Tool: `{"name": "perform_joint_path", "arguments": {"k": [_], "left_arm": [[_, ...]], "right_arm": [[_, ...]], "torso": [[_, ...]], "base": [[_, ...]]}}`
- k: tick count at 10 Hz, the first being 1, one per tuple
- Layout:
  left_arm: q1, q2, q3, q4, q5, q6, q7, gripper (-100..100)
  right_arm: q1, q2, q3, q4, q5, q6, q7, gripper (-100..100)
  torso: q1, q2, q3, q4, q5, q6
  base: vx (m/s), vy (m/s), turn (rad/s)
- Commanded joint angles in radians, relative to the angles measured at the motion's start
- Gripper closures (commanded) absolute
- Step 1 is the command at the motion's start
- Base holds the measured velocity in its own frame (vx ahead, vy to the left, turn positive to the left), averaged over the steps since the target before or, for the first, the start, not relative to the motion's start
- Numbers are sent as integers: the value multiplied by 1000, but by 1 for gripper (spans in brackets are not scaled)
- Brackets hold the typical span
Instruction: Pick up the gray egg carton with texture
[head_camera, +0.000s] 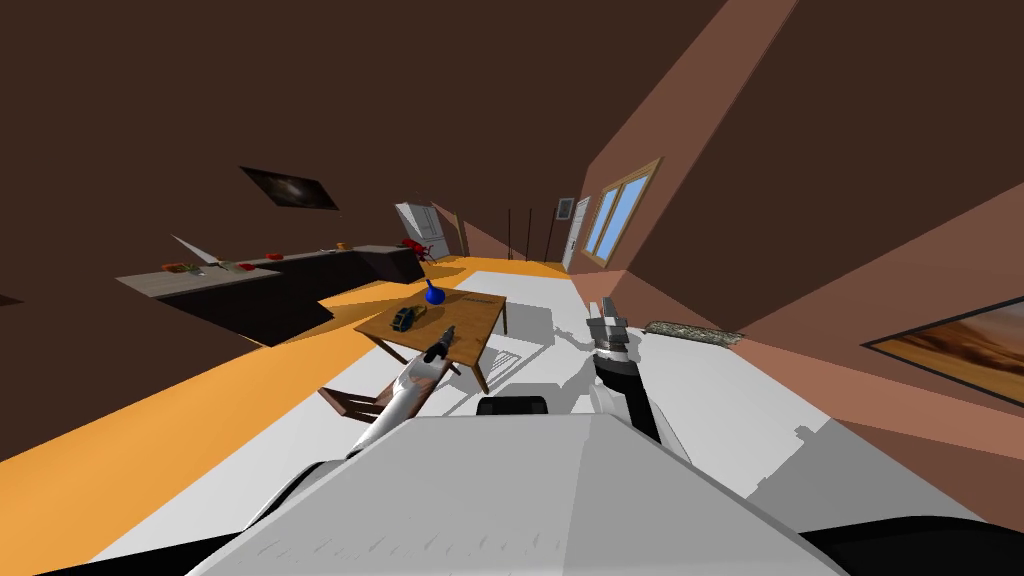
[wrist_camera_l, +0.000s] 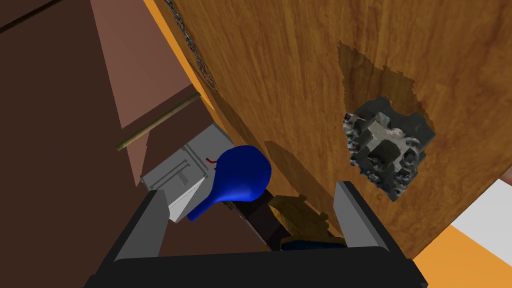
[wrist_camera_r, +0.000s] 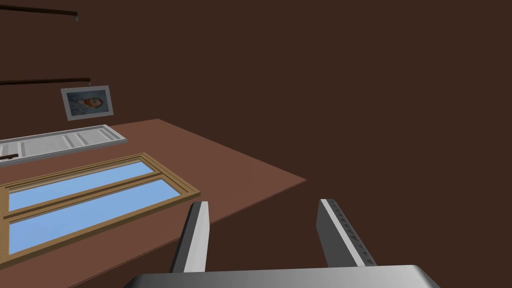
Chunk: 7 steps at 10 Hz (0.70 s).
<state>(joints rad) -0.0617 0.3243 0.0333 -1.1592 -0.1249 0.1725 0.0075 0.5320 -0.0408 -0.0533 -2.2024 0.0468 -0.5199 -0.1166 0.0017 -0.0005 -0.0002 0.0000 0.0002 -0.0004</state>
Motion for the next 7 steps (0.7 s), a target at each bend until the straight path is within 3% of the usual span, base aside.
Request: {"name": "perform_joint_path", "arguments": {"k": [1, 4, 7], "left_arm": [[-19, 2, 3, 39, 3, 21, 1, -100], [-73, 7, 11, 126, 15, 98, 5, -100], [-99, 8, 15, 169, 21, 135, 7, -100]], "right_arm": [[0, 0, 0, 0, 0, 0, 0, 0], [0, 0, 0, 0, 0, 0, 0, 0], [0, 0, 0, 0, 0, 0, 0, 0]], "torso": [[0, 0, 0, 0, 0, 0], [0, 0, 0, 0, 0, 0], [1, 0, 0, 0, 0, 0]], "base": [[6, 26, -17], [8, 32, -24], [9, 29, -24]]}}
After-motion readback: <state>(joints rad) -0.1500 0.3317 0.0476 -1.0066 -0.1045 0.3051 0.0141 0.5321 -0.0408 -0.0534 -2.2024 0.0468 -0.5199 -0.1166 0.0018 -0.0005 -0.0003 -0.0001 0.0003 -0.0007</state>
